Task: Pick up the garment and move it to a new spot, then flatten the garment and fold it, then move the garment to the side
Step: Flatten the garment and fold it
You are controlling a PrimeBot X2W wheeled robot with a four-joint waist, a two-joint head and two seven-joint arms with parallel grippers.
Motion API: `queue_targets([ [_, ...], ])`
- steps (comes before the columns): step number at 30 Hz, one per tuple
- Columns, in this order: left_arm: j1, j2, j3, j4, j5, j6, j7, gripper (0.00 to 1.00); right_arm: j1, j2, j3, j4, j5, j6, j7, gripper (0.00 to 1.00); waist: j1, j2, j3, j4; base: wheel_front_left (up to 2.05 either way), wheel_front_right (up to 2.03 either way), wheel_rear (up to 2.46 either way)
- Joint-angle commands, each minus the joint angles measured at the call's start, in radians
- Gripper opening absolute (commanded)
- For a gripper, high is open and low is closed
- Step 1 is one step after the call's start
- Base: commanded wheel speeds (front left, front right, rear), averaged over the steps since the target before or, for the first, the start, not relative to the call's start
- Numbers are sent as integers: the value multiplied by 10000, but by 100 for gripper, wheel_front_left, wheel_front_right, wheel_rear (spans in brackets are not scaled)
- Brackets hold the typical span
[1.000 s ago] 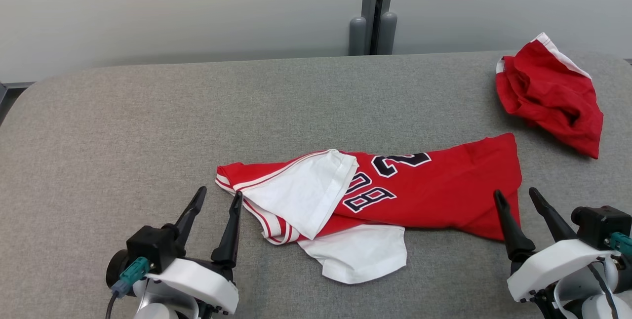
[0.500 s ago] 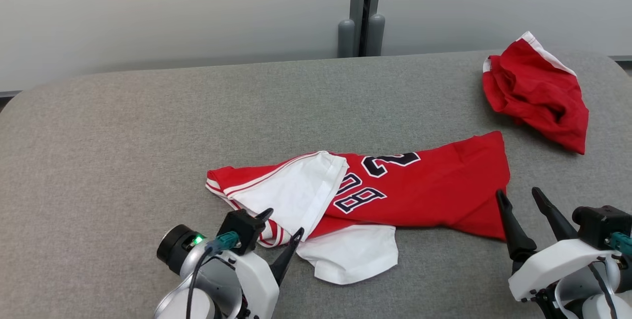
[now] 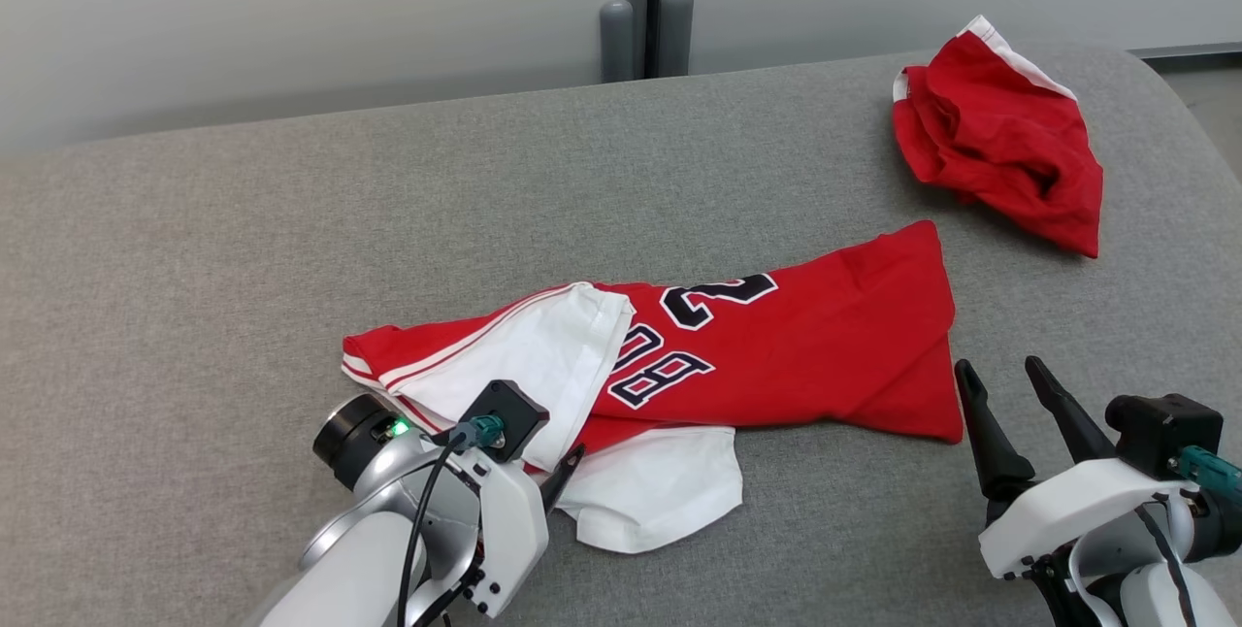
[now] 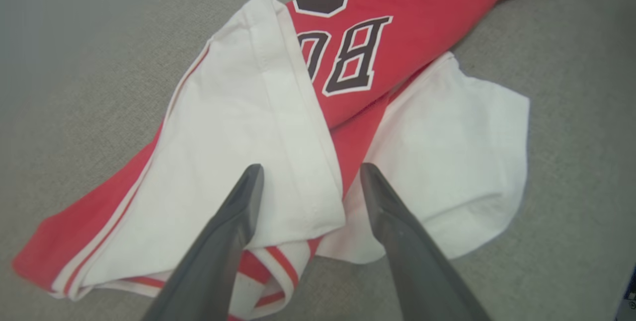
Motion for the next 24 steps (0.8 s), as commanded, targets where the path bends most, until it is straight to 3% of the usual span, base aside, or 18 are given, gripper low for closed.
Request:
queue_targets([
  [1, -198, 98, -6, 145, 7, -12, -88, 100, -151, -25, 17, 74, 47, 4, -78, 100, 0, 0, 63, -68, 0, 0, 0],
  [10, -720, 137, -279, 979, -83, -13, -373, 98, -290, -69, 10, 258, 90, 4, -230, 100, 0, 0, 143, -115, 0, 0, 0],
  [13, -752, 121, -274, 1118, -131, -10, -417, 65, -288, -53, -14, 309, 39, 4, -233, 100, 0, 0, 120, -60, 0, 0, 0],
  [15, -789, 86, -258, 1177, -174, -2, -475, 36, -307, -52, -12, 322, 34, 4, -236, 100, 0, 0, 108, -22, 0, 0, 0],
  [17, -812, 38, -251, 1194, -261, -3, -530, 24, -310, -71, -12, 322, 45, 4, -236, 100, 0, 0, 98, 17, 0, 0, 0],
  [19, -836, 11, -270, 1162, -306, -3, -536, 1, -302, -94, -12, 304, 63, 4, -231, 100, 0, 0, 96, 55, 0, 0, 0],
  [24, -820, -50, -145, 868, -677, -6, -631, 0, -262, -95, -38, 274, 44, 4, -198, 100, 0, 0, 82, 111, 0, 0, 0],
])
